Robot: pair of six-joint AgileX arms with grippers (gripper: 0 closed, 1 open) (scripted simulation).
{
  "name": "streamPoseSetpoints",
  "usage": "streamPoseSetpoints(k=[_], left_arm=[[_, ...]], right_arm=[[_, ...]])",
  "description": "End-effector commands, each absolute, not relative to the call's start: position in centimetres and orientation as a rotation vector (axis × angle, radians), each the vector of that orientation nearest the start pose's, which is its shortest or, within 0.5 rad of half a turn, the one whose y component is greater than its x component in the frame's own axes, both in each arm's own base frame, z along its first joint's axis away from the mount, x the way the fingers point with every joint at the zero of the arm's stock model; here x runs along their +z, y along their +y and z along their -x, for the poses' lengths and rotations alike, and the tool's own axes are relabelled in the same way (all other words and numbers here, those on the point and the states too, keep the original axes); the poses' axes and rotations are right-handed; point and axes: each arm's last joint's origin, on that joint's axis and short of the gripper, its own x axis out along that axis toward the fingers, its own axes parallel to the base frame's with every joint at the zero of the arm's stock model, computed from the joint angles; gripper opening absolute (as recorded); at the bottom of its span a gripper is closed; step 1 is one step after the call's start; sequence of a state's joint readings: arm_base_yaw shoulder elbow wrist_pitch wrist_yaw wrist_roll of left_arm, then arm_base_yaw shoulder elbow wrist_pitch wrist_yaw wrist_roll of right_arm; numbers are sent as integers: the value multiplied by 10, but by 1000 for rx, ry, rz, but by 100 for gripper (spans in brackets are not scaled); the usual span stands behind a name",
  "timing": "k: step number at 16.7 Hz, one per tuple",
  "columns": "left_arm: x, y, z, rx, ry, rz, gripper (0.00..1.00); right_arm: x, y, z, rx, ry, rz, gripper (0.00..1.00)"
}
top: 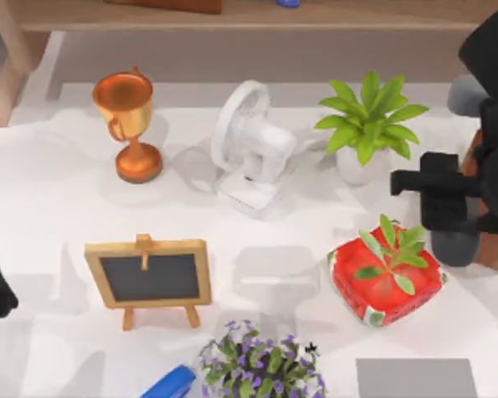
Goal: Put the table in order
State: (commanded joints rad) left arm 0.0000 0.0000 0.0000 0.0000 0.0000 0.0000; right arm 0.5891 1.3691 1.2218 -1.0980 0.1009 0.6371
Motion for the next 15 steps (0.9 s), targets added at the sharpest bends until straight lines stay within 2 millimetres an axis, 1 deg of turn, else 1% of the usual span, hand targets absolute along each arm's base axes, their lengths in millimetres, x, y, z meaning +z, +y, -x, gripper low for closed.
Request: streamPoseSetpoints(k=[2, 4, 7, 9, 11, 15], left_arm=[[160, -1, -106, 0, 0, 0, 100], [160, -1, -106, 0, 0, 0, 100], [160, -1, -106, 0, 0, 0, 100], [160, -1, -106, 0, 0, 0, 100], [160, -1, -106, 0, 0, 0, 100], [160, -1, -106, 0, 0, 0, 100]], right_arm=[[259, 154, -186, 74, 1291, -92, 0], [227, 161, -165, 85, 1343, -58, 0], [183, 163, -146, 57, 1416, -15, 0], [162, 162, -139, 31, 1452, 3, 0], [152, 160, -137, 16, 1471, 11, 0], [152, 160, -137, 16, 1471, 11, 0]])
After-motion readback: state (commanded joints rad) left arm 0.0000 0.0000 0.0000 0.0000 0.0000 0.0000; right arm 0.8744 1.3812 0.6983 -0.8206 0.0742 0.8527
